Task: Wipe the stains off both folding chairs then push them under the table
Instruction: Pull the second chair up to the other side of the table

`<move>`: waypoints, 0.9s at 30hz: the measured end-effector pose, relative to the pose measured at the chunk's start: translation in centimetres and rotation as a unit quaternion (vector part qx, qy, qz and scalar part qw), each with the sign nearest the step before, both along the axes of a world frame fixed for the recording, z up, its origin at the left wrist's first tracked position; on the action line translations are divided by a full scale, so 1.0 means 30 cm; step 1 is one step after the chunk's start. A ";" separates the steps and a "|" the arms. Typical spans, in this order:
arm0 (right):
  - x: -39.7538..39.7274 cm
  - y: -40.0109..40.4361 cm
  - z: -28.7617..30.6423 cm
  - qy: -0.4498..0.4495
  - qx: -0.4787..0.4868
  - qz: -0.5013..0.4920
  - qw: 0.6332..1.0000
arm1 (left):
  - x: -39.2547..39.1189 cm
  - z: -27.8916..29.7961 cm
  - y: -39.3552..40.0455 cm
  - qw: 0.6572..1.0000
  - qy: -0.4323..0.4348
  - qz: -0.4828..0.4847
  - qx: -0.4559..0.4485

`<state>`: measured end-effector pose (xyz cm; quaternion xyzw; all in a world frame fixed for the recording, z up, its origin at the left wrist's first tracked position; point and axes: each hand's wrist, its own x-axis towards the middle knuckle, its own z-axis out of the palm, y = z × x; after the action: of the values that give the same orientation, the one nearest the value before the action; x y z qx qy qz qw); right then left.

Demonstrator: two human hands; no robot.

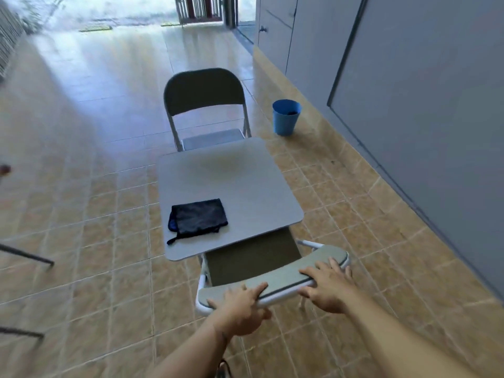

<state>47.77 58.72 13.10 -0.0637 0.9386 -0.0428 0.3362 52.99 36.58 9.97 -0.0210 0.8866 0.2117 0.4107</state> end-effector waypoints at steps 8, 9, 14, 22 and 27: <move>-0.027 0.034 -0.019 0.020 -0.027 0.037 0.999 | 0.009 0.047 0.005 1.000 0.011 -0.003 -0.002; -0.029 0.040 -0.020 0.019 -0.032 0.046 0.998 | 0.009 0.040 0.015 1.000 0.013 0.007 -0.018; -0.049 0.078 -0.058 0.075 -0.019 0.133 0.988 | 0.022 -0.011 0.072 0.992 0.029 0.097 -0.079; -0.138 0.211 -0.084 0.085 -0.043 0.199 0.975 | 0.018 0.002 0.219 0.971 0.115 0.161 -0.132; -0.164 0.213 -0.073 0.040 -0.053 0.185 0.980 | 0.011 0.020 0.238 0.968 0.124 0.169 -0.140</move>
<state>42.87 65.11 10.92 -0.2559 0.9198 -0.0272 0.2963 53.31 43.71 10.55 -0.2014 0.9350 0.1522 0.2490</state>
